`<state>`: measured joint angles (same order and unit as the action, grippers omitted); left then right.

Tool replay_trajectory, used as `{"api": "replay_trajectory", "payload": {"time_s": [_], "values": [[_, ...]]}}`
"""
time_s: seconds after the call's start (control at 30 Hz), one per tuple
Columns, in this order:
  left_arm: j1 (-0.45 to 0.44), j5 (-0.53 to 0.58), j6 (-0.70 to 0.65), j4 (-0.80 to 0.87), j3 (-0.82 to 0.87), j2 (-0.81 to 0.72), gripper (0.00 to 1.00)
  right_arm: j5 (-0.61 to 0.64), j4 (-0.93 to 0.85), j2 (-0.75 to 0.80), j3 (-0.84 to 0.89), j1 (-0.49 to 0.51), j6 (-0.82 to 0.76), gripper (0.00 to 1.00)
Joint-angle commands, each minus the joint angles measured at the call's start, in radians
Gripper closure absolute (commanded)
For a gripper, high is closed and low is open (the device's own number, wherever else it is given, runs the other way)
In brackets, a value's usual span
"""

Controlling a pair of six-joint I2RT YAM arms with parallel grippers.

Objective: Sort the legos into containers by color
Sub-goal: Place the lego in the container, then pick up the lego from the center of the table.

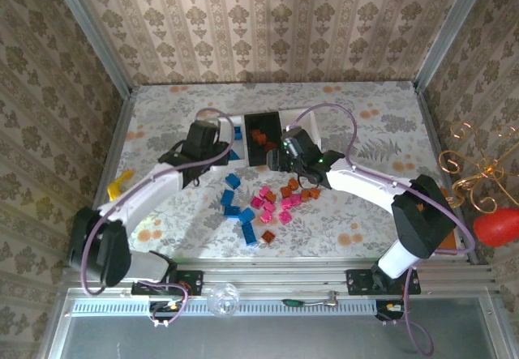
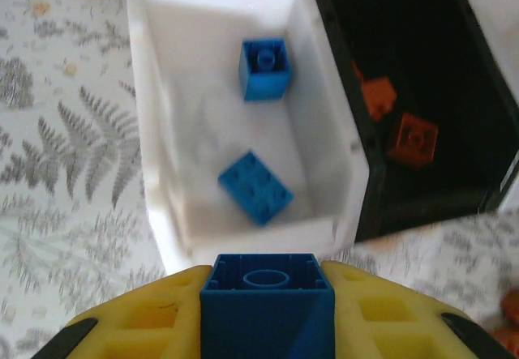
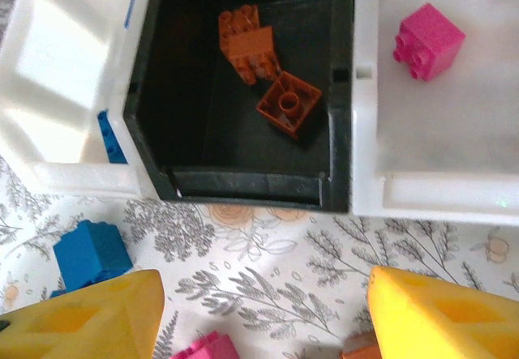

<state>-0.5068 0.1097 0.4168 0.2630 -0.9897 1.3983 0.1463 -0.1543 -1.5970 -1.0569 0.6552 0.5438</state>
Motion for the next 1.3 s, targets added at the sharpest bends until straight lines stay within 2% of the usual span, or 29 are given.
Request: {"api": "replay_trajectory", "payload": {"time_s": [0.0,0.1,0.27,0.33,0.4,0.43,0.53,0.8,0.83,0.87,1.07,1.27], "values": [[0.043,-0.038,-0.026,-0.027,-0.100,0.148,0.77,0.023,0.004,0.057,0.034,-0.002,0.025,0.31],[0.085,-0.051,-0.031,-0.043,-0.191,0.267,0.77,0.015,-0.010,0.092,0.068,0.000,0.025,0.31],[0.099,-0.061,-0.034,-0.039,-0.301,0.402,0.75,0.010,-0.037,0.147,0.129,0.001,0.035,0.31],[0.100,-0.066,-0.031,-0.036,-0.327,0.426,0.66,0.008,-0.036,0.169,0.160,0.003,0.047,0.31],[0.100,-0.072,-0.025,-0.030,-0.344,0.428,0.46,-0.003,-0.033,0.189,0.191,0.003,0.060,0.31],[0.099,-0.078,-0.021,-0.030,-0.345,0.421,0.39,-0.010,-0.033,0.191,0.201,0.003,0.063,0.31],[0.095,-0.107,-0.006,-0.049,-0.319,0.368,0.26,-0.029,-0.042,0.192,0.219,0.007,0.065,0.31],[0.056,-0.188,0.068,-0.158,-0.106,0.106,0.13,-0.021,-0.054,0.145,0.226,0.024,0.037,0.31],[0.029,-0.188,0.074,-0.170,-0.071,0.066,0.04,-0.016,-0.056,0.136,0.218,0.023,0.025,0.31],[0.012,-0.187,0.079,-0.177,-0.035,0.027,0.00,-0.010,-0.061,0.123,0.206,0.024,0.011,0.31],[-0.069,-0.136,0.085,-0.166,0.137,-0.154,0.00,0.021,-0.160,-0.023,0.072,0.016,-0.063,0.38],[-0.111,-0.087,0.140,-0.177,0.337,-0.334,0.00,0.019,-0.169,-0.140,0.009,-0.004,-0.079,0.42]]}}
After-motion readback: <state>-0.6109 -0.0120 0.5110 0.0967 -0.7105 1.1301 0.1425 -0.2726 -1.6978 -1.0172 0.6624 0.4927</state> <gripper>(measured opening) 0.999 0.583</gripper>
